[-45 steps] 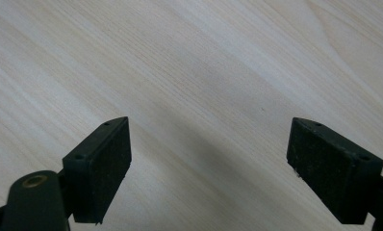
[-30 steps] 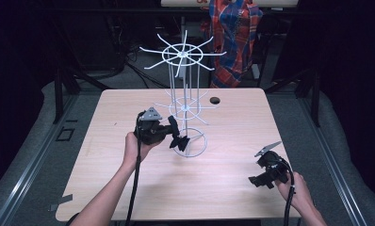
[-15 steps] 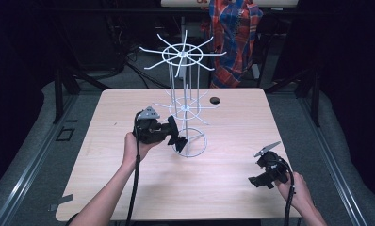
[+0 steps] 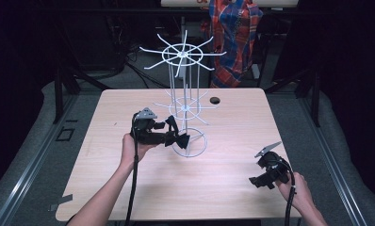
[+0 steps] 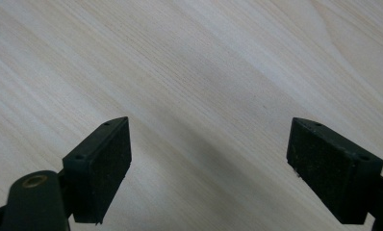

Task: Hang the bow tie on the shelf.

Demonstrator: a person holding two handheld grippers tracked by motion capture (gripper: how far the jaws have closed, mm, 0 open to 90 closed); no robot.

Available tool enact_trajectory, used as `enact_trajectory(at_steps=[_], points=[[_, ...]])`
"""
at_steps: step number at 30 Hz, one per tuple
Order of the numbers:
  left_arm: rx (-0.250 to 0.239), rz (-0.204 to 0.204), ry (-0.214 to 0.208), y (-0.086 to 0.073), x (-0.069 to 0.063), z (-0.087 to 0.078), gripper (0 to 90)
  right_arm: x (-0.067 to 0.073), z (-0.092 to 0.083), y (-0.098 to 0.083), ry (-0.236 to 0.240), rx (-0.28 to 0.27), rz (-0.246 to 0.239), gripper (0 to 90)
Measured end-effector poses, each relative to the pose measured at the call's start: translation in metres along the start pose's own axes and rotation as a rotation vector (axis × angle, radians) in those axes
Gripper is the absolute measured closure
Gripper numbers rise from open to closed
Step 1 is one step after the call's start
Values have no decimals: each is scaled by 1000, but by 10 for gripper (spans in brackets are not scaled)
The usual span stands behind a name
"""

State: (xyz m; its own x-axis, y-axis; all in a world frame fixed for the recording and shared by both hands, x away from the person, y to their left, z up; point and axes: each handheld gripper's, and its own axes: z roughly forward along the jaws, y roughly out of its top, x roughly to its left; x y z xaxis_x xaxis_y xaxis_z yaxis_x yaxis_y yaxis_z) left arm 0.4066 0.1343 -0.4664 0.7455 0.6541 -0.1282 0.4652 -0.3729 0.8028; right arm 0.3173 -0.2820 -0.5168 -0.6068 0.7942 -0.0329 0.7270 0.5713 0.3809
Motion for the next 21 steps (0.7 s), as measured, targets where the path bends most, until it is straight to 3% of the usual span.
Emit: enact_trajectory(at_steps=[14,21], points=[[-2,-2,31,-9,8,-19,208,-1,-2,-1,3,-5,2,153],[4,-10,51,-15,11,-31,159,-1,-2,-1,3,-6,3,153]])
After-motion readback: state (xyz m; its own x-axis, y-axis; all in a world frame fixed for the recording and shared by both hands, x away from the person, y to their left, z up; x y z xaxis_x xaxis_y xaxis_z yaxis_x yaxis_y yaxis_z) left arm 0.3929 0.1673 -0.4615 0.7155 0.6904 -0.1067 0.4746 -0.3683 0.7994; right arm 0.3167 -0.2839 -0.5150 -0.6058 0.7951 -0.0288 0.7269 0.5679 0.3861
